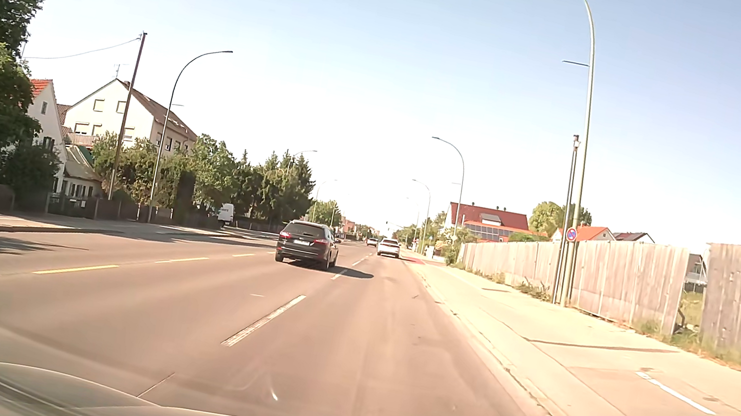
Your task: Follow the waypoints while adhering to traffic rules and regulations
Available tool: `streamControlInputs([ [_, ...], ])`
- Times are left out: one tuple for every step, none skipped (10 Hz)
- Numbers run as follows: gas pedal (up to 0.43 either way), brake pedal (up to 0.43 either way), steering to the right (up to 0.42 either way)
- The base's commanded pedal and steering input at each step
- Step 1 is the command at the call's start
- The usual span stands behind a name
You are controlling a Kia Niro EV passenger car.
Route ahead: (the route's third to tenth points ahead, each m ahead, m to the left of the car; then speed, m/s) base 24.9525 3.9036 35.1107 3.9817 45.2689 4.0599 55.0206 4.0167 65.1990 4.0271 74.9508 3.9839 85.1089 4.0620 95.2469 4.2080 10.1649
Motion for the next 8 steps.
streamControlInputs([
  [0.000, 0.000, -0.002],
  [0.000, 0.000, -0.002],
  [0.000, 0.000, -0.003],
  [0.000, 0.000, -0.003],
  [0.000, 0.000, -0.004],
  [0.000, 0.000, -0.004],
  [0.020, 0.000, -0.004],
  [0.110, 0.000, -0.002],
])
